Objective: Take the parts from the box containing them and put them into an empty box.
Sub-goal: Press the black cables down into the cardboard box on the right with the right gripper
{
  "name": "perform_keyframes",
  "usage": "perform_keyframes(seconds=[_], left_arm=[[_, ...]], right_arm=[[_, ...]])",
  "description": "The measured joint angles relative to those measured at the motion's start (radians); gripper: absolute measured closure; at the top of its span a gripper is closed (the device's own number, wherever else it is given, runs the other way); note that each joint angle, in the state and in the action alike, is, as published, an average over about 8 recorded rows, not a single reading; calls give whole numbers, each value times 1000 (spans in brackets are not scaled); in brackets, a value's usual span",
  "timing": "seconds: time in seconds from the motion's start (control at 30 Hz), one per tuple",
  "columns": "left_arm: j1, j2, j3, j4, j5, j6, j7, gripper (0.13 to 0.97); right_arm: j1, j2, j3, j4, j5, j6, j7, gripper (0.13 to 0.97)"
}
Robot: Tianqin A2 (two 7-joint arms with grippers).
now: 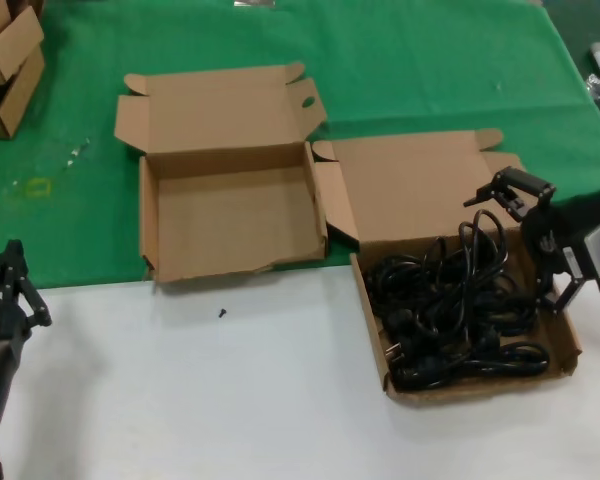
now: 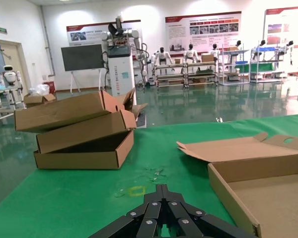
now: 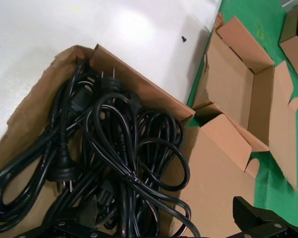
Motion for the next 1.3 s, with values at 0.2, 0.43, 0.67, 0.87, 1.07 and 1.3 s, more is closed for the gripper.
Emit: perform_keyframes(seconds=[0.2, 0.43, 0.67, 0.87, 1.07, 1.3], left_arm=[[0, 0, 0, 0, 0, 0, 0, 952], [0, 0, 0, 0, 0, 0, 0, 954], [0, 0, 0, 0, 0, 0, 0, 954], [0, 0, 0, 0, 0, 0, 0, 954], [0, 0, 0, 0, 0, 0, 0, 954], [0, 0, 0, 0, 0, 0, 0, 954]], right_arm=[[8, -30, -5, -35, 3, 2, -46, 129], [-17, -36, 2, -24, 23, 0, -57, 149], [-36, -29, 10, -15, 34, -1, -62, 176], [-52, -22, 15, -19, 37, 2, -70, 246], [-65, -21, 16, -26, 40, 3, -78, 349], [-64, -28, 14, -41, 38, 4, -87, 494]])
